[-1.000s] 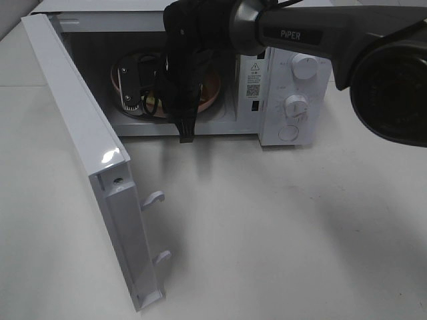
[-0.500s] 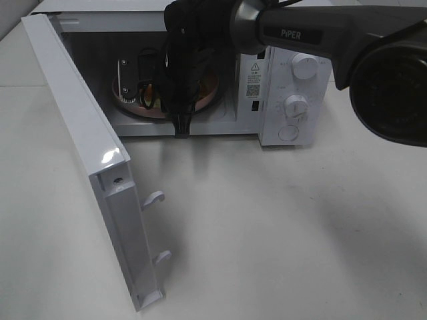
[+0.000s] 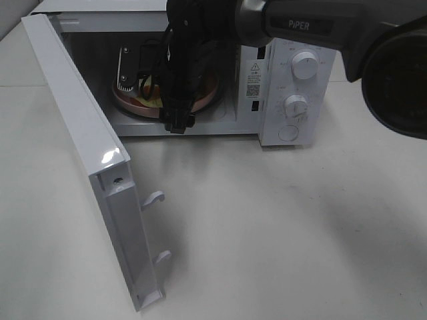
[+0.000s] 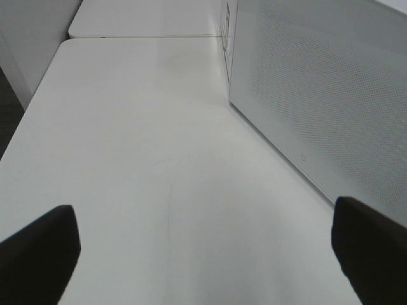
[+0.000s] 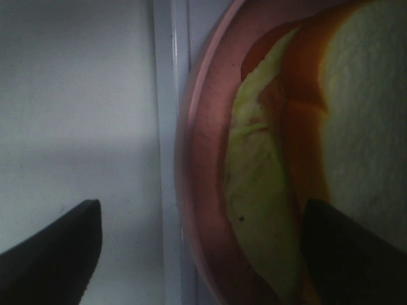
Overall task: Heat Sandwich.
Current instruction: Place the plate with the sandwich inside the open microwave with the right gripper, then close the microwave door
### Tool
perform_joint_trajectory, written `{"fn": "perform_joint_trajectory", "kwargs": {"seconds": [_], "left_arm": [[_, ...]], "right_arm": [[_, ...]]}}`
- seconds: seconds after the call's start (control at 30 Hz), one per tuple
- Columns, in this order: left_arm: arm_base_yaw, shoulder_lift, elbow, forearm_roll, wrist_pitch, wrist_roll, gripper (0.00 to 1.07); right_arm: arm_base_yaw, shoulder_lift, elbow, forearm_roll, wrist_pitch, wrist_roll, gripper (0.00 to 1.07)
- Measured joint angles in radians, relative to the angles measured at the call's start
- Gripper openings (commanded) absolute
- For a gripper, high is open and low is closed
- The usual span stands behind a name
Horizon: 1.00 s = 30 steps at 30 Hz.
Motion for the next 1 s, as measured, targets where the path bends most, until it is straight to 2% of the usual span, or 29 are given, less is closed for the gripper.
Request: {"fn": "perform_joint_trajectory", "kwargs": {"seconds": [0.57,0.87,0.97,1.0], "left_arm": [[0.000,0.000,0.000,0.000,0.000,0.000,1.01],[0.000,0.000,0.000,0.000,0.000,0.000,1.01],[0.000,0.000,0.000,0.000,0.000,0.000,1.01],[0.000,0.000,0.000,0.000,0.000,0.000,1.01]], "right_arm": [[0.017,-0.173,0.243,-0.026,-0.018,0.002,0.77],[0.031,-0.290,0.420,-0.035,-0.057,0.008,0.76],[0.031,-0.358,0.517,-0.035,-0.078,0.008,0.76],[0.031,-0.358,0.517,-0.035,-0.078,0.008,0.76]]}}
